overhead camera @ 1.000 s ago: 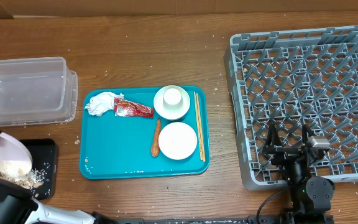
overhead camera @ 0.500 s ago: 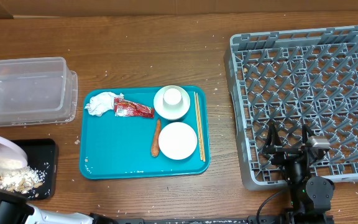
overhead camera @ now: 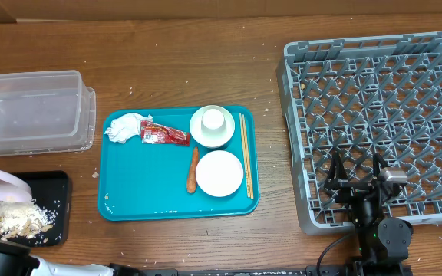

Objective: Sort waste into correct bins and load items into the dishwasher
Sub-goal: 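Tilt the plate over the black tray to dump the rice scraps, then carry the emptied plate back and set it on the teal tray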

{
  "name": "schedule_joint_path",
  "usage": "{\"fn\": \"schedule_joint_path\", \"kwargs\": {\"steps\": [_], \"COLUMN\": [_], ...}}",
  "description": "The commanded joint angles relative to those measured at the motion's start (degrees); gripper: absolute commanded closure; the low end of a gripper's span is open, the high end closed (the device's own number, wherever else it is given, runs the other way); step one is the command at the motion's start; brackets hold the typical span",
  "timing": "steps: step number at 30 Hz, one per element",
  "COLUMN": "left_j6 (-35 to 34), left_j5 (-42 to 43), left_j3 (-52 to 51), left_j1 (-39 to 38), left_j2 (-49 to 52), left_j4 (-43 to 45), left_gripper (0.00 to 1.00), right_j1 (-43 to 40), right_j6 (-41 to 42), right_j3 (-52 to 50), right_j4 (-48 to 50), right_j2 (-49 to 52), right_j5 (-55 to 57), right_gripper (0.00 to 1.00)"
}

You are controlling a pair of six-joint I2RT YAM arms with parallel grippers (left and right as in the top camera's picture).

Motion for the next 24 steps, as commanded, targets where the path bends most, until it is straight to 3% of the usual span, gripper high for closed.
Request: {"fn": "schedule_joint_path", "kwargs": {"steps": [1, 7, 10, 12, 20, 24], "left_j6": [4.7, 4.15, 13.66, 8.74, 7.87, -1.64], "left_j5": [3.34, 5.22, 4.13, -1.49, -2.71, -14.47], "left_j3": [-0.15, -0.13, -0.13, -0.13, -0.13, -0.13], "left_j1": [0.37, 0.35, 0.35, 0.37, -1.42, -4.9], "left_j2": [-0.46, -0.48, -0.52, -0.52, -6.32, -14.84], "left_j4": [0.17, -4.44, -7.82, -7.41, -11.26, -10.36], "left_gripper": [0.96, 0.96, 0.96, 0.96, 0.96, 0.96], "right_j1": [-0.33, -0.33, -0.33, -0.33, -0.33, -0.33], "right_j6": [-0.2, -0.2, -0.2, -0.2, -0.2, -0.2], "right_j3": [-0.59, -0.59, -0.59, -0.59, -0.59, -0.59], "right_j4": [0.33, 0.33, 0.33, 0.33, 0.33, 0.33], "right_j2": [-0.42, -0.42, -0.42, -0.42, -0.42, -0.42], "right_j5": [0.13, 0.13, 0.13, 0.13, 0.13, 0.13], "right_gripper": [0.0, 0.0, 0.0, 0.0, 0.0, 0.0]}}
